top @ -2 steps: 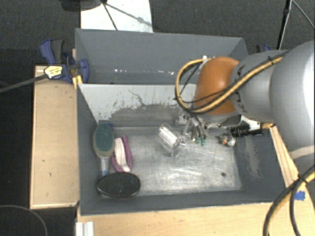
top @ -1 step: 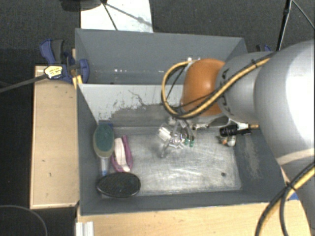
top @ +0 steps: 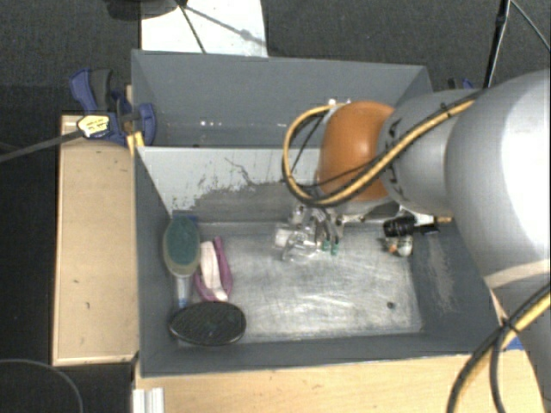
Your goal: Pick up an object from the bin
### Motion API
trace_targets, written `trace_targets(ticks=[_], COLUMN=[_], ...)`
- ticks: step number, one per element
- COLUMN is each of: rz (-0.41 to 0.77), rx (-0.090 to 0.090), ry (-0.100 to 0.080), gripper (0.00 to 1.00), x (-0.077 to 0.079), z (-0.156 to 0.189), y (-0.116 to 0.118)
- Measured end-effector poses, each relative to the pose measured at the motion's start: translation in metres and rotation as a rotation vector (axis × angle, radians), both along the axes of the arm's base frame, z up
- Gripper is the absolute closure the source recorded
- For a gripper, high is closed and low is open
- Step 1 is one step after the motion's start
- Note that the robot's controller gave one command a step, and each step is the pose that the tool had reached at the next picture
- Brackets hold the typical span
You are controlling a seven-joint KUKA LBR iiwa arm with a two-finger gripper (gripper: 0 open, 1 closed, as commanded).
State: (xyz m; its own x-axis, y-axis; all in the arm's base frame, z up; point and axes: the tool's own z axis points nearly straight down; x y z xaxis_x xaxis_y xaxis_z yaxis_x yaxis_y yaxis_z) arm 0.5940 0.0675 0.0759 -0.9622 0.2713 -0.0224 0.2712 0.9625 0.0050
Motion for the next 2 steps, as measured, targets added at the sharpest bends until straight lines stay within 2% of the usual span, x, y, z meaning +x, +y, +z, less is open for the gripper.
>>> trace_targets(ticks=[1,2], rz=[0.019,0.136], rx=[0.002,0.000], ry=[0.012,0.014], gripper=[1.00,1.00], x=[-0.010,-0.021], z=[0.123,0.175], y=[0.000,0.000])
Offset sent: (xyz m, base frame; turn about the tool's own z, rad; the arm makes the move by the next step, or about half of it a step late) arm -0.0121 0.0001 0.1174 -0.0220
